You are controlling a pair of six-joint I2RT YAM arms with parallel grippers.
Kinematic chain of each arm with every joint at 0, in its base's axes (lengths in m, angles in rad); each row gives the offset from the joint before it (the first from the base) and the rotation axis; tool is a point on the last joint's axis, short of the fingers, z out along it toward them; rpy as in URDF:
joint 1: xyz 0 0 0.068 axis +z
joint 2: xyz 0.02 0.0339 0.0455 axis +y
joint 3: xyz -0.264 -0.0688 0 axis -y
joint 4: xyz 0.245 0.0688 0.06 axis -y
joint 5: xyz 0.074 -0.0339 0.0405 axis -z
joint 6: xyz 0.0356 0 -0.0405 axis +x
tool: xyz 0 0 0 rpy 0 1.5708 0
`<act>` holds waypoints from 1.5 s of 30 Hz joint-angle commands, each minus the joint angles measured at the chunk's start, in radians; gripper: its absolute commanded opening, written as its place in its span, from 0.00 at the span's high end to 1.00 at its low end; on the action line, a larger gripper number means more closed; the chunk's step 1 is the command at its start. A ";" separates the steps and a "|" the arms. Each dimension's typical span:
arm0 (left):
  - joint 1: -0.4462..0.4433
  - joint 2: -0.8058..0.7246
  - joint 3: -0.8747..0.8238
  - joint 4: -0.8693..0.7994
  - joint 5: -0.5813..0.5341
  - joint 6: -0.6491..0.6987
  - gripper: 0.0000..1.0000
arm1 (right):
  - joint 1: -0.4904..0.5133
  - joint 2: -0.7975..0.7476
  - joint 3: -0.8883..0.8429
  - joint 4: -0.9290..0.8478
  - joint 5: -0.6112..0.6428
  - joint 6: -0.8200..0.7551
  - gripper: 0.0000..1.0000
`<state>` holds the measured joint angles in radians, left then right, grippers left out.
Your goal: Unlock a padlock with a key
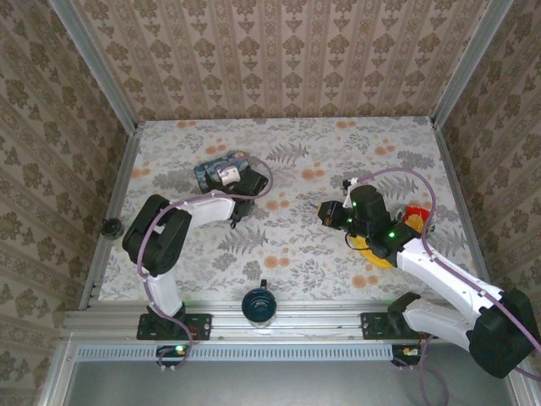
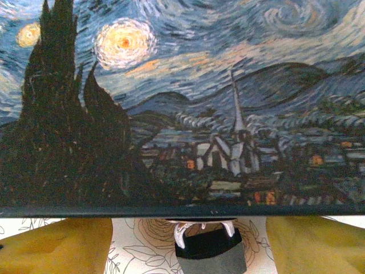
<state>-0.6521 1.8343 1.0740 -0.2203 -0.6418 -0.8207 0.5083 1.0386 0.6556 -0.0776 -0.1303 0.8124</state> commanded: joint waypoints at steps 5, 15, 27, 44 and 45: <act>0.025 0.039 0.009 0.007 -0.043 -0.025 0.30 | -0.005 -0.015 -0.033 0.049 0.041 0.016 1.00; 0.028 0.093 0.057 0.003 -0.057 -0.019 0.41 | -0.007 -0.006 -0.034 0.068 0.035 0.008 1.00; 0.028 0.125 0.071 0.042 -0.044 0.012 0.42 | -0.009 0.023 -0.018 0.083 0.008 0.004 1.00; 0.028 0.131 0.069 0.074 -0.004 0.020 0.76 | -0.010 0.066 -0.011 0.109 -0.008 -0.001 1.00; 0.028 0.126 0.065 0.075 0.005 0.018 0.78 | -0.010 0.067 -0.011 0.107 -0.006 -0.003 1.00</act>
<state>-0.6331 1.9648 1.1397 -0.1589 -0.6632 -0.8051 0.5034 1.0954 0.6289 0.0044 -0.1360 0.8150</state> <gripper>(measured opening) 0.303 0.063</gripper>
